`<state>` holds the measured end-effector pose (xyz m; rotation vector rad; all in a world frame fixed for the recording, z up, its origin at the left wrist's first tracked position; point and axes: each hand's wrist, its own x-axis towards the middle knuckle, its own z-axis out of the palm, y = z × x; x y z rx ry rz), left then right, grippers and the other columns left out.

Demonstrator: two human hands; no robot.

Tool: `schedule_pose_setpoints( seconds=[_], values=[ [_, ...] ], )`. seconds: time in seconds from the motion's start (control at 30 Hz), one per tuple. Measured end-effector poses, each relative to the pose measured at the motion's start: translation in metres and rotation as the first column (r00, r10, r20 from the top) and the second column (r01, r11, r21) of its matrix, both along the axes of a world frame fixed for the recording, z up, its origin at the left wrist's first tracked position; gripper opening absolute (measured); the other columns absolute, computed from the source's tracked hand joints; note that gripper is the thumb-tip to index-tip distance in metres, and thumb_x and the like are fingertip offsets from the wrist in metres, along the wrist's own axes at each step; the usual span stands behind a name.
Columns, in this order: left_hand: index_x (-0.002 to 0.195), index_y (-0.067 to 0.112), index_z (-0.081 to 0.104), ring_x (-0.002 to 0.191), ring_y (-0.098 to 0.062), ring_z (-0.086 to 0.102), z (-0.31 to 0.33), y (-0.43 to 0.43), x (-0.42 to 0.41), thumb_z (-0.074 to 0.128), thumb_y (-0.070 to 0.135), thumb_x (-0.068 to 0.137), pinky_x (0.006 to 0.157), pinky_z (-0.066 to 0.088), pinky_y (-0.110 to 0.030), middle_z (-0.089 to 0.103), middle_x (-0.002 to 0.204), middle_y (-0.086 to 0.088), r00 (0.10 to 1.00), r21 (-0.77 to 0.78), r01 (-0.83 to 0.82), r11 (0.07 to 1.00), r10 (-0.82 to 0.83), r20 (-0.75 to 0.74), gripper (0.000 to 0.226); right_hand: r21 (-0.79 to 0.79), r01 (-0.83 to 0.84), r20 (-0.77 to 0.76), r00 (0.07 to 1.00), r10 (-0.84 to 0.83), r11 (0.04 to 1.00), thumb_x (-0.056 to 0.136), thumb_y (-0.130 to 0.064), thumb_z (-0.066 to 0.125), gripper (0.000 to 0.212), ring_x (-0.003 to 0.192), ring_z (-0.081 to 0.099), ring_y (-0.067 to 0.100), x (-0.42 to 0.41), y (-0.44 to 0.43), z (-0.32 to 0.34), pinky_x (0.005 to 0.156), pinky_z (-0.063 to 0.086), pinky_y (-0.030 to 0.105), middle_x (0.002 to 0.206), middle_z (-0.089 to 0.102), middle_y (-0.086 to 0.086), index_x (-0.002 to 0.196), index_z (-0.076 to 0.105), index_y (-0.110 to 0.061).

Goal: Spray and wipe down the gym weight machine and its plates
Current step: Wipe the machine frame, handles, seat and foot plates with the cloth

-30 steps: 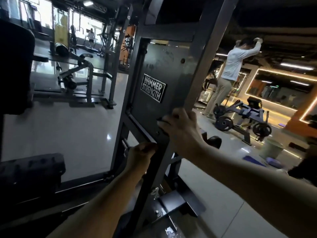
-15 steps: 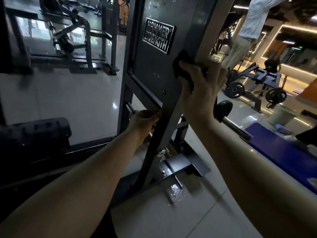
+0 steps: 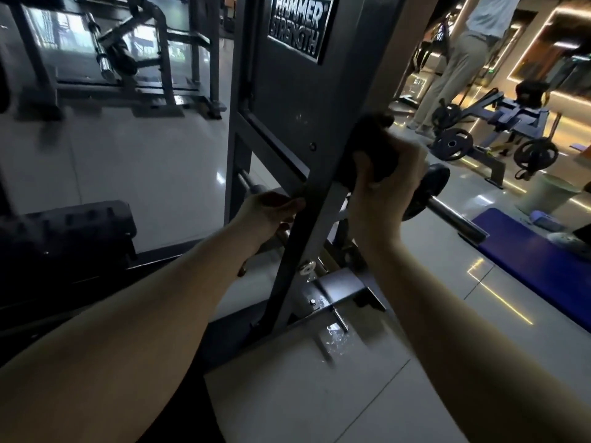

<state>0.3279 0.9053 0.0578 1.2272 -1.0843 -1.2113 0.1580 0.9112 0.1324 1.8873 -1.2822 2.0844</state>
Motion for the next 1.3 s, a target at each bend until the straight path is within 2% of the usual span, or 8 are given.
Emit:
schedule_pose_setpoints(
  seconds=[0.17, 0.27, 0.4, 0.53, 0.67, 0.77, 1.07, 1.3],
  values=[
    [0.107, 0.009, 0.068, 0.091, -0.022, 0.071, -0.008, -0.006, 0.000, 0.080, 0.031, 0.085, 0.084, 0.058, -0.034, 0.074, 0.094, -0.005, 0.999, 0.052, 0.001, 0.999, 0.001, -0.042, 0.033, 0.005, -0.007, -0.047, 0.999, 0.007, 1.000, 0.080, -0.002, 0.074, 0.032, 0.106, 0.046, 0.025, 0.003, 0.008, -0.036, 0.093, 0.042, 0.040, 0.108, 0.050, 0.005, 0.108, 0.057, -0.007],
    [0.116, 0.008, 0.065, 0.085, -0.017, 0.072, -0.009, -0.006, 0.001, 0.080, 0.031, 0.085, 0.081, 0.059, -0.033, 0.076, 0.091, -0.002, 0.998, 0.063, 0.003, 0.998, 0.001, -0.061, 0.042, 0.236, -0.146, -0.008, 0.988, 0.152, 0.961, 0.078, 0.010, 0.072, 0.050, 0.106, 0.045, 0.017, 0.007, 0.030, -0.111, 0.093, 0.041, 0.022, 0.112, 0.047, 0.006, 0.105, 0.050, -0.025],
    [0.114, 0.009, 0.067, 0.088, -0.020, 0.072, -0.012, -0.002, 0.002, 0.082, 0.045, 0.080, 0.089, 0.059, -0.043, 0.076, 0.089, 0.000, 0.999, 0.056, 0.031, 0.998, -0.029, -0.034, 0.051, 0.544, -0.205, 0.061, 0.977, 0.205, 0.814, 0.079, -0.002, 0.078, 0.055, 0.104, 0.052, 0.019, 0.005, 0.050, -0.166, 0.090, 0.052, 0.046, 0.108, 0.048, -0.009, 0.094, 0.048, -0.046],
    [0.126, 0.006, 0.059, 0.087, -0.021, 0.072, -0.003, 0.000, 0.002, 0.088, 0.056, 0.062, 0.086, 0.059, -0.041, 0.074, 0.092, -0.003, 0.999, 0.069, 0.036, 0.997, -0.033, -0.042, 0.086, 0.308, -0.253, 0.216, 0.957, 0.192, 0.917, 0.083, -0.005, 0.075, 0.045, 0.100, 0.059, 0.023, 0.010, 0.029, -0.094, 0.090, 0.051, 0.028, 0.108, 0.055, 0.014, 0.106, 0.050, -0.035],
    [0.105, 0.013, 0.067, 0.104, -0.027, 0.070, -0.002, 0.002, -0.002, 0.078, 0.042, 0.082, 0.097, 0.057, -0.041, 0.073, 0.107, -0.011, 0.999, 0.114, 0.031, 0.993, -0.029, -0.014, 0.039, 0.072, -0.173, 0.143, 0.976, 0.162, 0.982, 0.083, -0.010, 0.074, 0.035, 0.100, 0.057, 0.031, 0.001, 0.003, -0.015, 0.088, 0.049, 0.032, 0.106, 0.056, 0.019, 0.101, 0.048, -0.024],
    [0.099, 0.012, 0.069, 0.098, -0.025, 0.069, -0.004, 0.004, -0.001, 0.081, 0.041, 0.078, 0.098, 0.057, -0.044, 0.073, 0.104, -0.010, 0.998, 0.144, 0.016, 0.989, -0.007, -0.062, 0.038, 0.058, -0.137, 0.059, 0.989, 0.134, 0.989, 0.083, 0.000, 0.072, 0.032, 0.103, 0.053, 0.013, 0.003, 0.006, -0.034, 0.091, 0.044, 0.022, 0.106, 0.049, 0.012, 0.103, 0.050, -0.012],
    [0.109, 0.012, 0.073, 0.102, -0.028, 0.074, -0.001, 0.017, -0.002, 0.087, 0.067, 0.056, 0.100, 0.055, -0.049, 0.077, 0.105, -0.008, 0.999, 0.151, 0.035, 0.988, -0.032, -0.023, 0.078, 0.720, -0.196, 0.050, 0.972, 0.231, 0.666, 0.080, -0.019, 0.080, 0.034, 0.088, 0.065, 0.015, -0.016, 0.047, -0.146, 0.074, 0.058, 0.051, 0.098, 0.061, -0.002, 0.091, 0.052, -0.036],
    [0.093, 0.017, 0.069, 0.095, -0.031, 0.073, 0.026, 0.041, -0.017, 0.063, 0.055, 0.094, 0.092, 0.059, -0.045, 0.074, 0.101, -0.016, 0.988, 0.061, -0.019, 0.998, 0.009, 0.157, 0.038, 0.594, -0.232, 0.047, 0.966, 0.255, 0.770, 0.082, -0.011, 0.080, 0.015, 0.078, 0.065, -0.001, -0.028, 0.049, -0.044, 0.070, 0.047, 0.014, 0.079, 0.070, -0.013, 0.093, 0.075, -0.020]
  ],
)
